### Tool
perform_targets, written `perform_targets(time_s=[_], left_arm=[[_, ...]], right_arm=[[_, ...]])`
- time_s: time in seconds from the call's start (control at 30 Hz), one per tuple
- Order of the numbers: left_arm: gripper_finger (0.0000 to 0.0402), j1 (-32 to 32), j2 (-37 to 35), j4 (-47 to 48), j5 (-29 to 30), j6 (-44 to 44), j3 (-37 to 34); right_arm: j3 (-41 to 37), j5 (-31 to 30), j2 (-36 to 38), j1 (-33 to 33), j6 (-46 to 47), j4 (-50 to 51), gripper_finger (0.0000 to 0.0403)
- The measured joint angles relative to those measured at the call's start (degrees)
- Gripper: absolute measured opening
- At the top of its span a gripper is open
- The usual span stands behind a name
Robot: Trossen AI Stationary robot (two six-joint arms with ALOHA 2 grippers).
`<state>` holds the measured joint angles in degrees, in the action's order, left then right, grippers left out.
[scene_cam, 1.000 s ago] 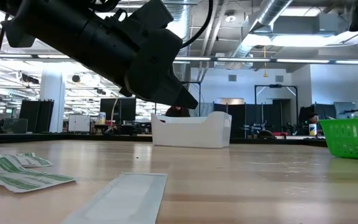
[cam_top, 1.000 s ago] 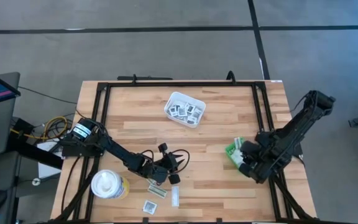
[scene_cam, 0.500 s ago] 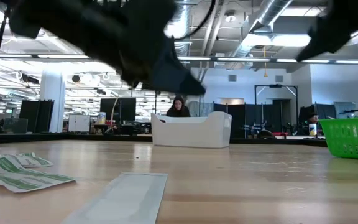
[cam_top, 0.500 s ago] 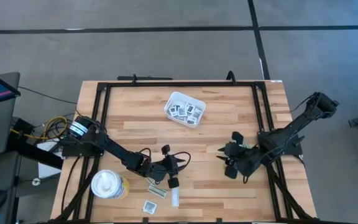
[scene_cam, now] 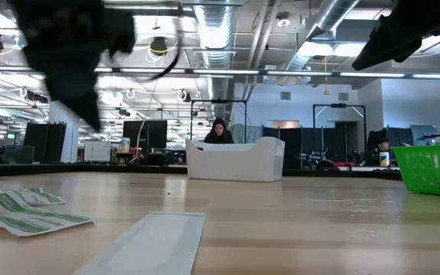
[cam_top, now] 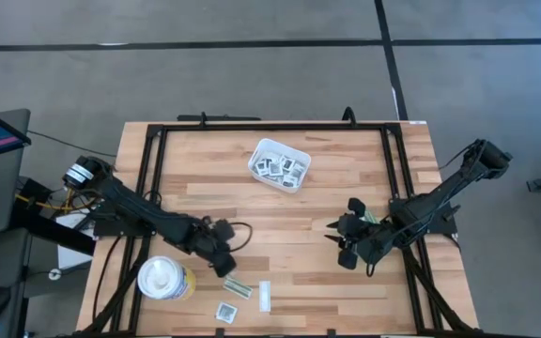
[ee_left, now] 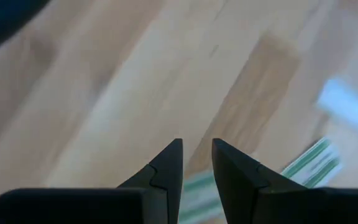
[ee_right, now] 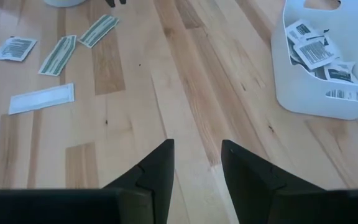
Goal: Pick & Place First Aid Supplies
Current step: Put the bandage pack into the green bin
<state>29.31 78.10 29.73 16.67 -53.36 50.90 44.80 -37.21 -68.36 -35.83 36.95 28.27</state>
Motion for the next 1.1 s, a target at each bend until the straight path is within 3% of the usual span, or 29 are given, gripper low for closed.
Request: perform_targets(time_s=[0.1,0.37,0.63,1.1], left_arm=[[0.0086,0.86,-0.11,1.54,-3.03,-5.77,-2.83],[0.0086,3.14,-0.11,0.33,-3.83,-14.25,-8.38],[0.0086,4.56,-0.11,-10.36,-3.15,-14.64,-12.26],[0.0086,4.63,0.01,-12.72,-1.64,-14.58,-14.76]], right_arm=[[0.0,0.88,0.0,-0.04,0.0,-0.02,0.0127],[0.0,1.59,0.0,-0.13,0.02,-0.02,0.0127],[0.0,1.59,0.0,-0.13,0.0,-0.02,0.0127],[0.0,1.55,0.0,-0.13,0.02,-0.02,0.0128]])
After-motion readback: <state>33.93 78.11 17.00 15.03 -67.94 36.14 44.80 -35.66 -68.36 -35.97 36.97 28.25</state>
